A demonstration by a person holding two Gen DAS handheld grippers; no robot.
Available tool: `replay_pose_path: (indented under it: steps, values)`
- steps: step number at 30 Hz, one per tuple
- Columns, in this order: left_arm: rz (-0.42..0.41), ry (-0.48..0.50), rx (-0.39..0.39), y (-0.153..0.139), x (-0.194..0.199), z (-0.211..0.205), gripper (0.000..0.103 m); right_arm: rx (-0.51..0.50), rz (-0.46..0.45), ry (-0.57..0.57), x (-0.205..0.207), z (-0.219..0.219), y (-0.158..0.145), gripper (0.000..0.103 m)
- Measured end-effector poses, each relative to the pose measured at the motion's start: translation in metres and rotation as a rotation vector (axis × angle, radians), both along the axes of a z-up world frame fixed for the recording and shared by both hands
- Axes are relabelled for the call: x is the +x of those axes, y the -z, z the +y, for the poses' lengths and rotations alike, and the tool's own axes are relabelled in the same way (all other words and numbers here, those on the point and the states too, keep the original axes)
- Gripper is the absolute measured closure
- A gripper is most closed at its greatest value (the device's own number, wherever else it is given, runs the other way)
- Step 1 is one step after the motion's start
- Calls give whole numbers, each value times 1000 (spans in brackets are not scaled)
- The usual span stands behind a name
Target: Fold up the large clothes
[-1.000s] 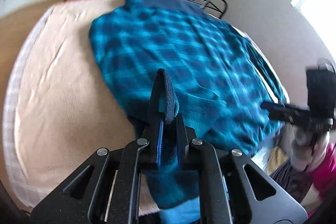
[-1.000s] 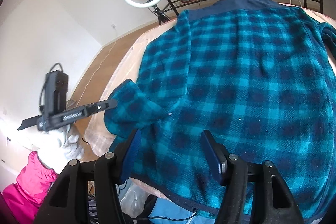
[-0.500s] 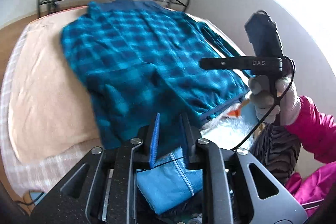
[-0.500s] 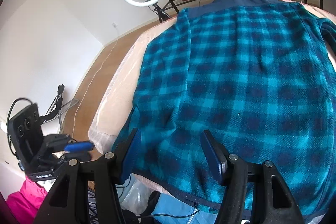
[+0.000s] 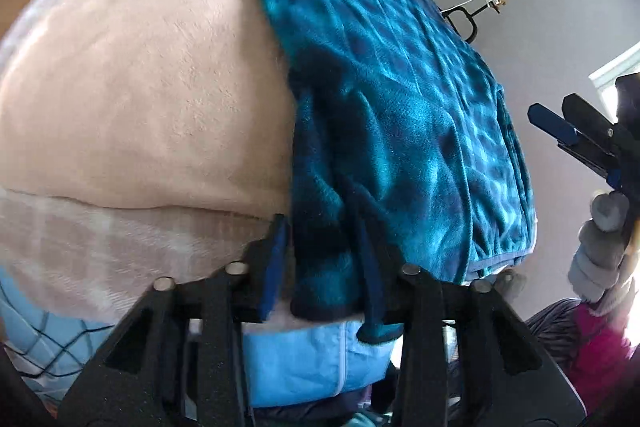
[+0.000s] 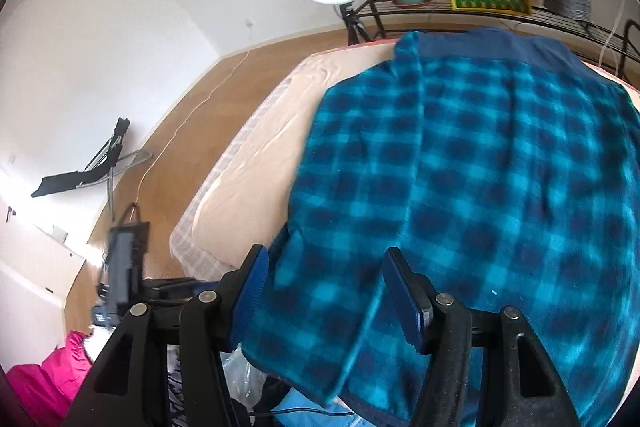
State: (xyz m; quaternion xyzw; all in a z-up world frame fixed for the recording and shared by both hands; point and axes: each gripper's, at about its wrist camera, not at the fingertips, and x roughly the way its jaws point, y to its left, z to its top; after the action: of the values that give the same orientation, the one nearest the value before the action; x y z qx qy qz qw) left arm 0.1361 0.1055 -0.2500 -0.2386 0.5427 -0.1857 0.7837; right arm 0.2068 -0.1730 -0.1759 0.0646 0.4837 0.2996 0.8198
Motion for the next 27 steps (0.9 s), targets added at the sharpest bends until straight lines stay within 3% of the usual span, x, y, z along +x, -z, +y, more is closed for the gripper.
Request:
replay_pose_path:
  steps: [1, 5, 6, 8, 10, 12, 14, 16, 18, 22, 23, 24, 27]
  values:
    - [30, 13, -33, 5, 2, -2, 99, 1, 3, -7, 1, 3, 1, 40]
    - [-31, -43, -57, -15, -17, 11, 99, -30, 2, -29, 6, 17, 7, 40]
    - [-48, -56, -19, -18, -22, 14, 99, -35, 3, -31, 7, 17, 8, 40]
    - [-51, -65, 136, -15, -30, 13, 99, -46, 6, -35, 8, 16, 13, 40]
    - [-24, -104, 181, -12, -33, 18, 99, -63, 18, -30, 10, 14, 21, 40]
    - [-46, -142, 132, -17, -39, 25, 99, -78, 28, -23, 11, 13, 27, 40]
    - [-69, -105, 52, -26, -47, 19, 99, -92, 29, -20, 11, 10, 29, 40]
    - [-54, -61, 21, -25, -52, 7, 93, -105, 28, -13, 11, 6, 31, 40]
    - [-34, -43, 7, -21, -56, 3, 68, -108, 40, 3, 11, -2, 35, 36]
    - [-5, -38, 2, -6, -58, -13, 65, -89, 88, 38, 5, -22, 48, 33]
    - [8, -31, 13, -2, -56, -16, 74, -81, 108, 41, 3, -28, 53, 33]
    - [14, -28, 19, -1, -56, -18, 94, -78, 130, 41, 1, -31, 59, 33]
    - [20, -30, 3, 2, -54, -23, 101, -89, 173, 20, -2, -30, 75, 34]
